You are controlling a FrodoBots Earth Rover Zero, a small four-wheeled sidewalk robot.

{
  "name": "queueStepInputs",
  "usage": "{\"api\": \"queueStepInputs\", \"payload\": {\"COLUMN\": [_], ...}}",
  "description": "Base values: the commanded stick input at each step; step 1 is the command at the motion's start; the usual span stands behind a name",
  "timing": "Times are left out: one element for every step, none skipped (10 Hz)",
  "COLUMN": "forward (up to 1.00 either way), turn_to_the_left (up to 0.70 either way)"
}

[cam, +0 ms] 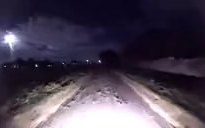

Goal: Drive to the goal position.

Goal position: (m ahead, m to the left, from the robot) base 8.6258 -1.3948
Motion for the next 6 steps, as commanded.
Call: {"api": "queueStepInputs", "payload": {"forward": [0.85, 0.85, 0.85, 0.85, 0.85, 0.85], "turn_to_the_left": [0.0, -0.13, -0.13, -0.12, -0.07, -0.03]}}
